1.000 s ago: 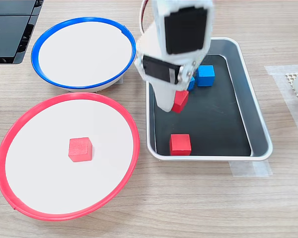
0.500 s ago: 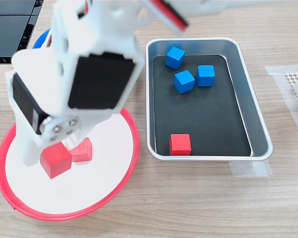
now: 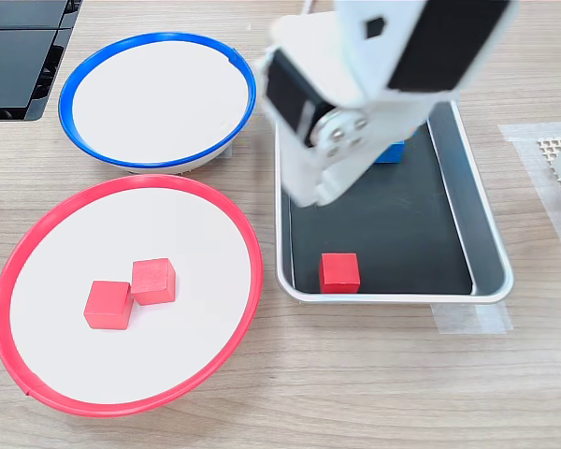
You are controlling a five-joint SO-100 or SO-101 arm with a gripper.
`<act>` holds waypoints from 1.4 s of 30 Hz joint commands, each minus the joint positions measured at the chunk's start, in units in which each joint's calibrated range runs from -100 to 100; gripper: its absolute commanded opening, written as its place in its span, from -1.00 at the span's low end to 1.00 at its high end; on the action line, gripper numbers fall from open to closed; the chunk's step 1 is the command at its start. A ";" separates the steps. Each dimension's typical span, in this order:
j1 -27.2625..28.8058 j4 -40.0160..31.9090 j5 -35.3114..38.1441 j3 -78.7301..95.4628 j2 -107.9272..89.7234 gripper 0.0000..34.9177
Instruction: Move six blocks from tray to matching dishes
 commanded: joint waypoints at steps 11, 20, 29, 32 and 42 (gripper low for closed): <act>-5.57 3.33 -15.58 10.40 -3.71 0.33; -5.29 -2.69 -14.85 3.21 8.06 0.28; -6.04 -5.58 -13.38 4.40 11.64 0.01; -5.76 -6.24 -12.80 4.31 13.26 -0.82; -1.14 13.40 -7.03 -16.45 9.85 -0.99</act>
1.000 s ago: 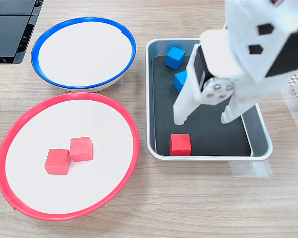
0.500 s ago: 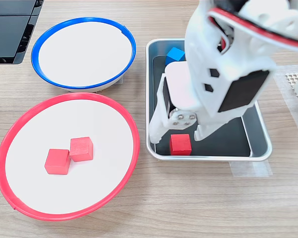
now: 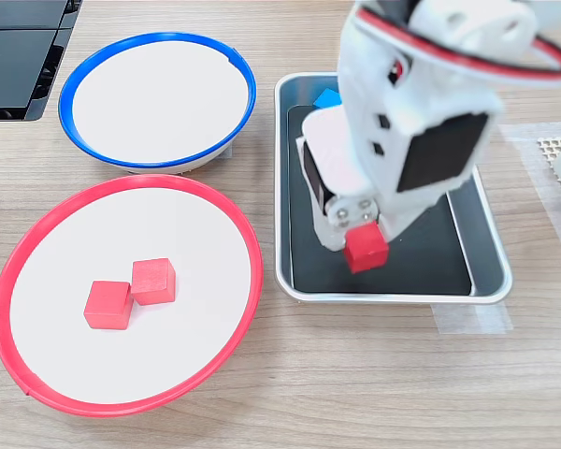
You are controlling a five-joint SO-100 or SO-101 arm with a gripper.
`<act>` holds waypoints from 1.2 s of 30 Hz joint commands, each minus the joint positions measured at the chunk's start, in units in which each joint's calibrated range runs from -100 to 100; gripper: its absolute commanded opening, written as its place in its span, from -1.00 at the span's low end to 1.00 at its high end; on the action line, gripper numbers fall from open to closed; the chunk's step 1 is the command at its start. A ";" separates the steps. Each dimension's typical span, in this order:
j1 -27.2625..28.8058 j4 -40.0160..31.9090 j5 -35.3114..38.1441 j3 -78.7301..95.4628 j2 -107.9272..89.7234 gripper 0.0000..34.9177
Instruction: Move six blocks from tray to matching dishes
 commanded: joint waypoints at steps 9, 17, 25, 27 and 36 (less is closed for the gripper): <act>1.51 -0.73 1.17 -45.31 17.10 -0.99; -0.28 -4.78 10.26 -35.12 16.85 0.39; 11.96 9.26 14.36 -10.18 -11.98 -0.98; 18.07 11.90 16.61 -2.44 -18.72 -0.98; 42.83 7.03 29.16 25.42 -33.64 -0.63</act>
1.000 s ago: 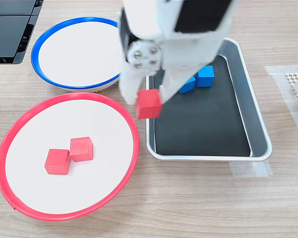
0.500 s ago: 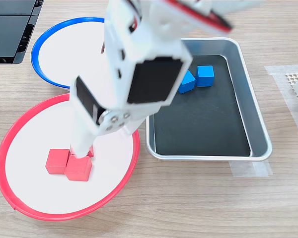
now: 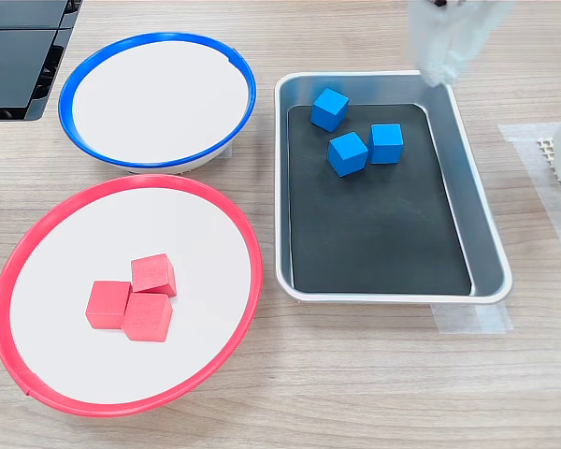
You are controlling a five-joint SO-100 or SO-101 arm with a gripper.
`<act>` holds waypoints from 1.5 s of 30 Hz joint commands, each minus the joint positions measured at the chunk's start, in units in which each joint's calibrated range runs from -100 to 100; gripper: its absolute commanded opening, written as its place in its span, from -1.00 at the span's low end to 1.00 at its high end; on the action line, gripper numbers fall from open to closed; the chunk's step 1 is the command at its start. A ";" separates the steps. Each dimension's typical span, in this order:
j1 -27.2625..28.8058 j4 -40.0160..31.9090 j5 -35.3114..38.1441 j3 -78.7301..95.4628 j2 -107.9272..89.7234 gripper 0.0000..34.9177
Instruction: Move six blocks from tray to matching dishes
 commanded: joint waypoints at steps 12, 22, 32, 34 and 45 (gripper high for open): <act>3.49 -12.97 -6.89 7.46 2.93 0.08; 2.45 -14.96 -9.33 2.90 9.33 0.09; -0.65 -17.43 -9.18 5.27 12.65 0.10; -1.59 -17.93 -9.23 5.73 13.08 0.09; -4.61 -14.87 -9.18 0.36 15.04 -0.99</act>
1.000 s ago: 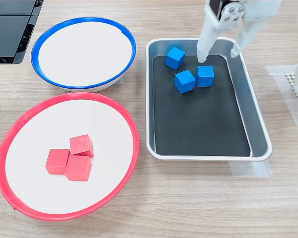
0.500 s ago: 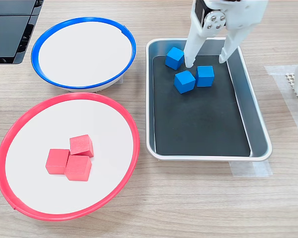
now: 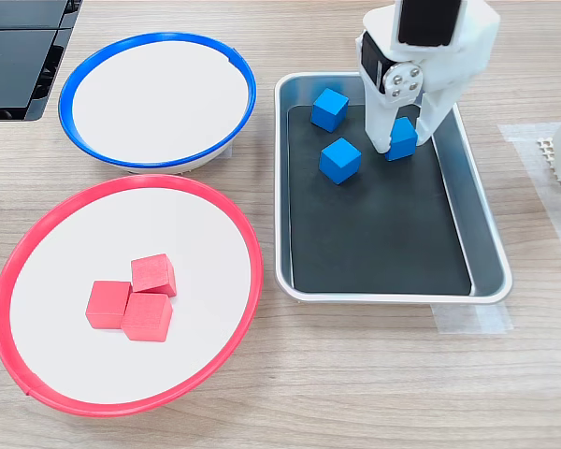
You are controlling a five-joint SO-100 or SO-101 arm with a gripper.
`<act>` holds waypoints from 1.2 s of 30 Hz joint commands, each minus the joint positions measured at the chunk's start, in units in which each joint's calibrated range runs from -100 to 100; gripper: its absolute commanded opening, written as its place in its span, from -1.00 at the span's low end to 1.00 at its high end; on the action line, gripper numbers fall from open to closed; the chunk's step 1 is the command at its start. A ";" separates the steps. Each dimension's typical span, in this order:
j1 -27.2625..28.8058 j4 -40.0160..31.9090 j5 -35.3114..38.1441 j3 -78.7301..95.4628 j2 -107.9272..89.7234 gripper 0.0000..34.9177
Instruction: Move six blocks from tray to matching dishes
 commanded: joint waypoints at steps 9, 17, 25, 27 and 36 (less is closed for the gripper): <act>-5.92 22.05 -3.96 -54.88 11.55 -0.99; -4.60 12.89 -10.06 -88.93 43.36 -0.99; -4.42 6.78 -6.25 -80.55 43.96 0.16; -4.42 7.11 -5.67 -76.27 39.36 -0.14; -1.97 15.61 6.30 -37.77 6.35 -0.98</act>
